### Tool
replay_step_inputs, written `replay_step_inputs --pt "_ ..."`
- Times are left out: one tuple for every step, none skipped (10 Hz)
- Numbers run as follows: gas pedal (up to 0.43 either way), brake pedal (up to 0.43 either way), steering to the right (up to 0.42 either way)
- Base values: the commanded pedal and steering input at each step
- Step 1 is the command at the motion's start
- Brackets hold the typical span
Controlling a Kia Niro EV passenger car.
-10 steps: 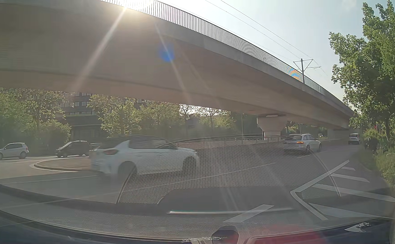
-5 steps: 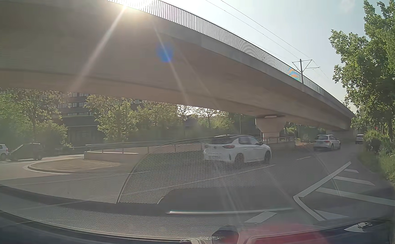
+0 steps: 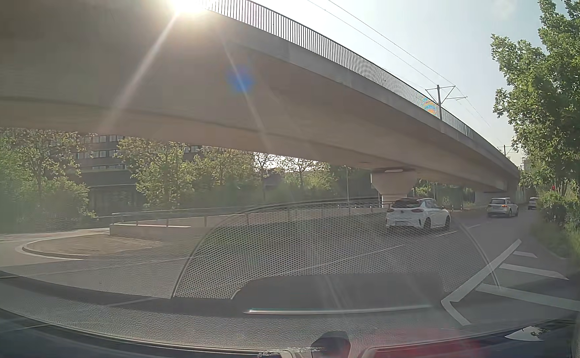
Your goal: Follow the waypoints while adhering to traffic rules and regulations
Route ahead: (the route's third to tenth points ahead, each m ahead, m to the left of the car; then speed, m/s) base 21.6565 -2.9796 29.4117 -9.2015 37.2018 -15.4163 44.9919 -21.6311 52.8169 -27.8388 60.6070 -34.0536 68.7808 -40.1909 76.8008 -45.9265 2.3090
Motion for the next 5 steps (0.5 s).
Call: replay_step_inputs --pt "0.331 0.000 0.077" --pt "0.331 0.000 0.083" --pt "0.331 0.000 0.089" --pt "0.331 0.000 0.096" --pt "0.331 0.000 0.102"
